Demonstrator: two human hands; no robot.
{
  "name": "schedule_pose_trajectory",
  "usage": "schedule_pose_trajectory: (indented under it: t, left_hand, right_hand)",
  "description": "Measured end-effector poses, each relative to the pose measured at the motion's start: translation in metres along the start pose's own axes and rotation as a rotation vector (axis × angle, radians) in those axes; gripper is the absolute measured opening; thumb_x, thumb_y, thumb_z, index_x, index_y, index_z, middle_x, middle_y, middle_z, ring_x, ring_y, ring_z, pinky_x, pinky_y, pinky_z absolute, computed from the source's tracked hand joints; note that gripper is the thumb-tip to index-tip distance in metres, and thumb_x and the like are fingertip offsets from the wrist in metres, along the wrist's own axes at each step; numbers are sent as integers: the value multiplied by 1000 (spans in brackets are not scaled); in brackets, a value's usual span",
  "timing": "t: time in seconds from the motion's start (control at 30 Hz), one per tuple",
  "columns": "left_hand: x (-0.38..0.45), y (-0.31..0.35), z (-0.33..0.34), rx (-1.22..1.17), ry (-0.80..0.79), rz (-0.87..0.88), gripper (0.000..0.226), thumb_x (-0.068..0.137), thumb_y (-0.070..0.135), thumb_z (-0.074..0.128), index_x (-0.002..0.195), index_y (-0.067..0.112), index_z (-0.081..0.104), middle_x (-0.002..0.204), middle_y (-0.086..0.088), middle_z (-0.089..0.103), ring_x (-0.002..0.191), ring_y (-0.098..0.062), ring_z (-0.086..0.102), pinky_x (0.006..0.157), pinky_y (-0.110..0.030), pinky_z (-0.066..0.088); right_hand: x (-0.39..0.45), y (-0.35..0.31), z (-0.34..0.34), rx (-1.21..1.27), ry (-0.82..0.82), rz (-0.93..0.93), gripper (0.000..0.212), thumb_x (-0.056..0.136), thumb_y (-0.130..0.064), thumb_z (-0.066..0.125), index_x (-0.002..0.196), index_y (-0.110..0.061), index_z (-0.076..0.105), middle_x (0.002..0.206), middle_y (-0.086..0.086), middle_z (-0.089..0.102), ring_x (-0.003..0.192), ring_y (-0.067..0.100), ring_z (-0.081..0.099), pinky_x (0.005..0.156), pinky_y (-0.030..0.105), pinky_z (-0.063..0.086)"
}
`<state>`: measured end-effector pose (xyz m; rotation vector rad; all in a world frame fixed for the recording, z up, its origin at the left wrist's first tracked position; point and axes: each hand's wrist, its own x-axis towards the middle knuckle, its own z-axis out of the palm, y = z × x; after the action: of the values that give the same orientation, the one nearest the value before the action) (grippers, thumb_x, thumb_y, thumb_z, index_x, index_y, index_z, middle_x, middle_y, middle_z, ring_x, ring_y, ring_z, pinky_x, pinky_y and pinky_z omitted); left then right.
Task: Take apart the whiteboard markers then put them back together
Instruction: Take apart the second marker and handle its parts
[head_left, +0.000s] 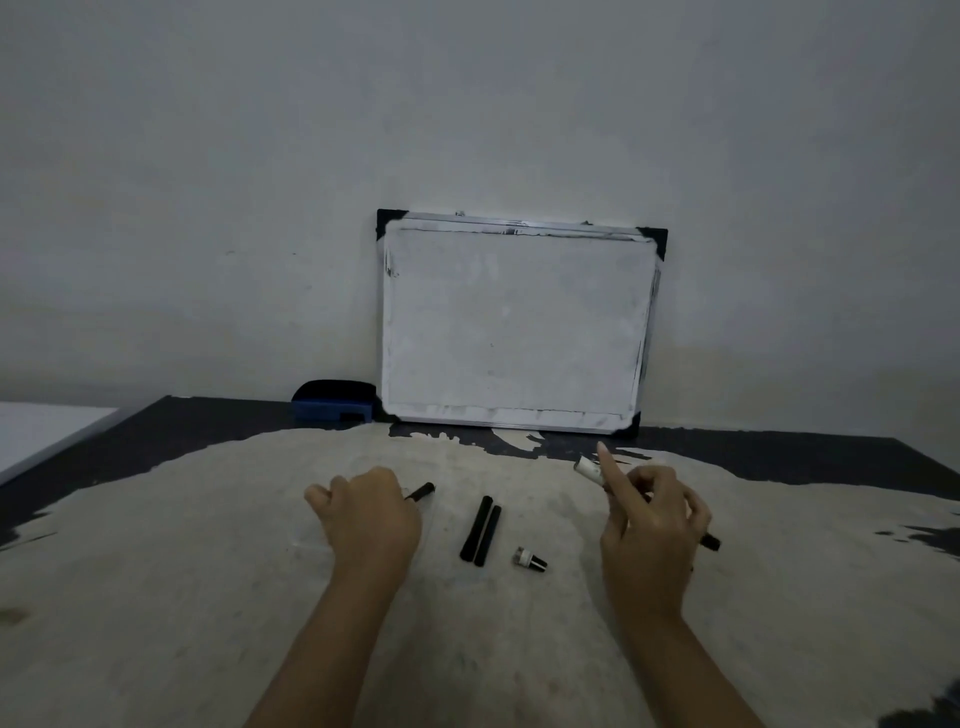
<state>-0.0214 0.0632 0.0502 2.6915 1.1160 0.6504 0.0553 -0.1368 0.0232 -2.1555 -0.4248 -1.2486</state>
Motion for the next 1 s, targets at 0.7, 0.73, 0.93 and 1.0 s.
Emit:
schedule_pose_trajectory:
  t: [0.7,0.73,0.93,1.0]
  left_hand:
    - [-46,69,-1,-1243,-256,205,24,77,31,70,95,16,72,87,2,74,84,-10,68,80,-29,56]
    - [-46,68,-1,-1254,-248,207,22,77,29,70,94,16,72,86,2,74,82,-9,68,78,-26,55]
    - [-34,62,-16,-1350,-94,142,5,79,29,67,84,29,66,84,5,72,81,-9,67,67,-14,52]
    - [-23,53,-28,-1357,24,104,4,81,29,65,84,31,63,84,9,69,80,-4,65,63,-11,51]
  right_hand:
    - [-8,-19,0,320,50,-195,61,67,-15,74,120,-7,46,85,9,73,105,23,49,84,37,47]
    - [-8,-20,-1,318,37,-198,60,67,-16,73,120,-7,46,86,8,73,104,25,53,86,35,46]
    - [-10,-27,-1,415,-77,-47,75,71,-13,78,133,-16,36,105,3,63,106,11,50,95,22,38]
    - [-11,-34,0,417,-72,14,67,75,-15,75,130,-15,38,110,4,59,103,10,50,95,19,37]
